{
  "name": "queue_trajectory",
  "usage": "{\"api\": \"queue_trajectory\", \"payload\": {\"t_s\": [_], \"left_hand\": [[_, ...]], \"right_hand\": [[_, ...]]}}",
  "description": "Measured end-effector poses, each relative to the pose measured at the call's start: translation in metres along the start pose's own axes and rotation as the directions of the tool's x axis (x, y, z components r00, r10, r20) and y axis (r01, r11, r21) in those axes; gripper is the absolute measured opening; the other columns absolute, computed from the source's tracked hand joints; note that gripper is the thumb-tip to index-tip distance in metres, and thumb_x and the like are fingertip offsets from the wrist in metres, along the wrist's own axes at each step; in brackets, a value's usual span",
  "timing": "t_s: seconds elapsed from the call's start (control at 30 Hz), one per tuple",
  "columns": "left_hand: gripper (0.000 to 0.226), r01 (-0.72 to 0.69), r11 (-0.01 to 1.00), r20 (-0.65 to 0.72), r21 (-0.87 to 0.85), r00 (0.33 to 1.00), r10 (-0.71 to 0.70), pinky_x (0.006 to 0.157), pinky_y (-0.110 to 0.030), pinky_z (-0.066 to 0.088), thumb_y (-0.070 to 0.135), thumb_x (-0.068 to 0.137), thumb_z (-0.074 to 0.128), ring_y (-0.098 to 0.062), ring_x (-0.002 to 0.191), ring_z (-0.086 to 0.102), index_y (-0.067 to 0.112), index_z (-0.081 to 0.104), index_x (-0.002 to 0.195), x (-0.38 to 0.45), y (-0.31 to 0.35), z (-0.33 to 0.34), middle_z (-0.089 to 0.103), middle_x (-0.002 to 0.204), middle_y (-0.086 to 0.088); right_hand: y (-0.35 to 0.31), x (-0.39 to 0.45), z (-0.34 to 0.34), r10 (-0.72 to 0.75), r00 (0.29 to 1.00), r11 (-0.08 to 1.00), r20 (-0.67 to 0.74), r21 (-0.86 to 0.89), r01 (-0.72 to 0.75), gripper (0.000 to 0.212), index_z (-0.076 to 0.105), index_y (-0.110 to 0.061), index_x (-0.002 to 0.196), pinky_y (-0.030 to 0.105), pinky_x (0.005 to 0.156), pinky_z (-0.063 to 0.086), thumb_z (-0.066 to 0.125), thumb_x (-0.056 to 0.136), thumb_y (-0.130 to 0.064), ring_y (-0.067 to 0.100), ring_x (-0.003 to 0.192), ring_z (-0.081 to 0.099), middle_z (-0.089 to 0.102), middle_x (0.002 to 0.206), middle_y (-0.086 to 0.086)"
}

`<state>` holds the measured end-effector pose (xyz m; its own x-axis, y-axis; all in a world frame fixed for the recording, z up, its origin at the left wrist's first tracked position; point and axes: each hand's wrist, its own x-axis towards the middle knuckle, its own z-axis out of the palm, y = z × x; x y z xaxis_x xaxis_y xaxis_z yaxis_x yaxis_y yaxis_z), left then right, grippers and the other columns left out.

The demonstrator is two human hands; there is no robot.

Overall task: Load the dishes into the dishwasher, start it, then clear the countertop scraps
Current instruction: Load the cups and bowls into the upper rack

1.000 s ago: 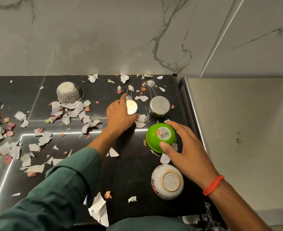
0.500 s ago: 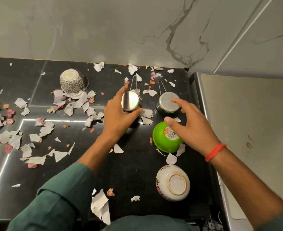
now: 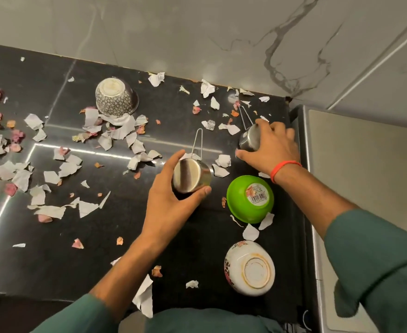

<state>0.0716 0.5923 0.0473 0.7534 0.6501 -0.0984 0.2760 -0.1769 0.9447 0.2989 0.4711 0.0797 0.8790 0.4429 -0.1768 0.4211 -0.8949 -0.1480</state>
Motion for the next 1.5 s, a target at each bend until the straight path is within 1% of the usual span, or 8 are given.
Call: {"api": "queue_trajectory", "payload": {"t_s": [0.13, 0.3, 0.5, 0.73, 0.87, 0.97, 1.37, 1.5], "left_hand": [[0.084, 0.013, 1.0, -0.01, 0.013, 1.0, -0.013, 0.113, -0.042, 0.044, 0.038, 0.075, 0.09, -0.006, 0.13, 0.054, 0.046, 0.046, 0.146, 0.003, 0.0, 0.001, 0.059, 0.136, 0.017], [0.084, -0.015, 1.0, -0.002, 0.001, 1.0, 0.015, 0.107, -0.043, 0.049, 0.041, 0.075, 0.09, -0.009, 0.125, 0.057, 0.047, 0.045, 0.146, 0.013, 0.008, 0.003, 0.059, 0.133, 0.017], [0.084, -0.073, 0.997, 0.016, -0.017, 0.997, 0.073, 0.109, -0.038, 0.049, 0.037, 0.077, 0.089, -0.007, 0.131, 0.054, 0.047, 0.044, 0.147, 0.01, 0.024, 0.003, 0.056, 0.141, 0.019], [0.084, -0.149, 0.989, 0.139, -0.001, 0.979, 0.148, 0.111, -0.043, 0.047, 0.049, 0.074, 0.085, -0.006, 0.132, 0.052, 0.046, 0.044, 0.147, -0.022, 0.046, 0.018, 0.054, 0.143, 0.02], [0.079, -0.205, 0.979, 0.278, 0.003, 0.94, 0.196, 0.107, -0.03, 0.05, 0.035, 0.077, 0.087, 0.002, 0.125, 0.054, 0.043, 0.047, 0.145, -0.039, 0.06, 0.044, 0.054, 0.134, 0.032], [0.076, -0.236, 0.972, 0.375, 0.003, 0.901, 0.218, 0.105, -0.039, 0.052, 0.033, 0.077, 0.089, -0.003, 0.121, 0.059, 0.046, 0.05, 0.141, -0.051, 0.071, 0.069, 0.058, 0.133, 0.024], [0.072, -0.376, 0.927, 0.602, -0.01, 0.738, 0.306, 0.096, -0.042, 0.055, 0.026, 0.073, 0.092, -0.009, 0.111, 0.064, 0.041, 0.054, 0.133, -0.165, 0.112, 0.157, 0.064, 0.122, 0.02], [0.068, -0.393, 0.919, 0.668, -0.039, 0.673, 0.317, 0.085, -0.024, 0.055, 0.021, 0.074, 0.092, -0.005, 0.103, 0.066, 0.042, 0.055, 0.127, -0.216, 0.118, 0.178, 0.064, 0.112, 0.024]], "right_hand": [[0.002, 0.009, 0.003, 0.008, 1.0, 0.999, 0.023, -0.048, -0.007, 0.092, 0.037, -0.029, 0.146, 0.048, 0.1, 0.042, 0.08, 0.07, -0.058, 0.039, 0.127, 0.041, 0.046, 0.139, 0.014], [0.012, 0.008, 0.001, 0.032, 0.999, 0.992, 0.037, 0.123, -0.036, 0.085, 0.042, -0.029, 0.141, 0.05, 0.099, 0.047, 0.084, 0.069, -0.046, 0.041, 0.123, 0.049, 0.05, 0.133, 0.014], [0.035, -0.032, -0.01, 0.07, 0.994, 0.917, -0.085, 0.399, -0.031, 0.082, 0.046, -0.034, 0.139, 0.037, 0.097, 0.044, 0.087, 0.068, -0.041, 0.032, 0.12, 0.054, 0.052, 0.131, 0.009], [0.08, -0.112, -0.027, 0.102, 0.979, 0.857, -0.174, 0.515, 0.002, 0.087, 0.048, -0.033, 0.142, 0.025, 0.098, 0.039, 0.09, 0.065, -0.035, 0.021, 0.119, 0.053, 0.055, 0.129, 0.003], [0.109, -0.16, -0.033, 0.161, 0.961, 0.835, -0.224, 0.55, -0.012, 0.086, 0.049, -0.034, 0.139, 0.029, 0.101, 0.042, 0.091, 0.064, -0.033, 0.02, 0.118, 0.054, 0.055, 0.128, 0.001], [0.132, -0.197, -0.036, 0.241, 0.935, 0.809, -0.261, 0.586, -0.045, 0.087, 0.048, -0.037, 0.14, 0.033, 0.105, 0.044, 0.09, 0.064, -0.033, 0.017, 0.119, 0.053, 0.054, 0.131, -0.002], [0.241, -0.375, -0.035, 0.517, 0.811, 0.71, -0.275, 0.666, -0.227, 0.088, 0.041, -0.045, 0.141, 0.012, 0.094, 0.036, 0.09, 0.069, -0.035, 0.008, 0.121, 0.047, 0.047, 0.131, -0.011], [0.284, -0.443, -0.024, 0.616, 0.735, 0.664, -0.284, 0.69, -0.289, 0.087, 0.043, -0.044, 0.141, 0.005, 0.09, 0.031, 0.091, 0.069, -0.035, 0.005, 0.119, 0.046, 0.046, 0.129, -0.014]]}}
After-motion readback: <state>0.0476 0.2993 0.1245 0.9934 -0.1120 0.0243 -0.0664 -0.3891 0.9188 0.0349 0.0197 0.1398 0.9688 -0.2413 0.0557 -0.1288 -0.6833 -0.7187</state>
